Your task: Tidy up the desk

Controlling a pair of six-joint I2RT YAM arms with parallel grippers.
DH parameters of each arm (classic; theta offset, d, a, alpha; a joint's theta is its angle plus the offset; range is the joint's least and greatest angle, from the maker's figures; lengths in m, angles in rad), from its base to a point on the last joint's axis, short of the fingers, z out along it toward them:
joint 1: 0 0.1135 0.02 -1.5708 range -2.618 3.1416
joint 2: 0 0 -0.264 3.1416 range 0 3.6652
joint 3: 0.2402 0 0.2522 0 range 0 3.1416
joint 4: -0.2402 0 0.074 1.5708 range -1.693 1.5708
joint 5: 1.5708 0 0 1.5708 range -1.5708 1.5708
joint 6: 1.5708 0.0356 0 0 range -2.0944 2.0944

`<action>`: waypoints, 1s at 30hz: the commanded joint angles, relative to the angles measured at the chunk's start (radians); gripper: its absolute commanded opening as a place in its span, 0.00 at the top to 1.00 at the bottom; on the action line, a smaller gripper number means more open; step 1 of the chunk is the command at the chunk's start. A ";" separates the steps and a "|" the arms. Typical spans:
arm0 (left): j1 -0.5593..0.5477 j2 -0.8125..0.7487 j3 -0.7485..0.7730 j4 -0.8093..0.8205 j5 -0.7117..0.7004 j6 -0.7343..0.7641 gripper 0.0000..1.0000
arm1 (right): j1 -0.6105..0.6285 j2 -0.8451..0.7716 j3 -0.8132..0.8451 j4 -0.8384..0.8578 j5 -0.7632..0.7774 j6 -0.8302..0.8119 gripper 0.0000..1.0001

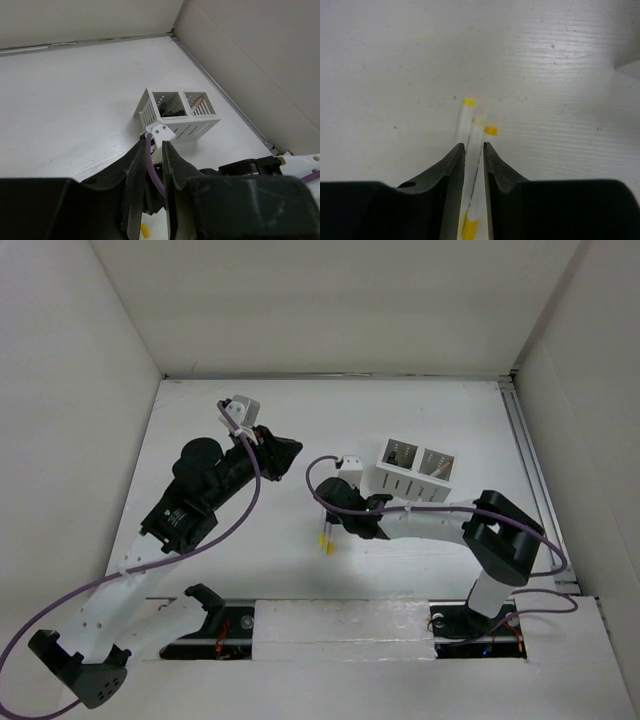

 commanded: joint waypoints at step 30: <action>0.000 -0.007 -0.009 0.031 0.055 0.017 0.85 | -0.070 0.127 0.070 -0.063 -0.046 0.011 0.66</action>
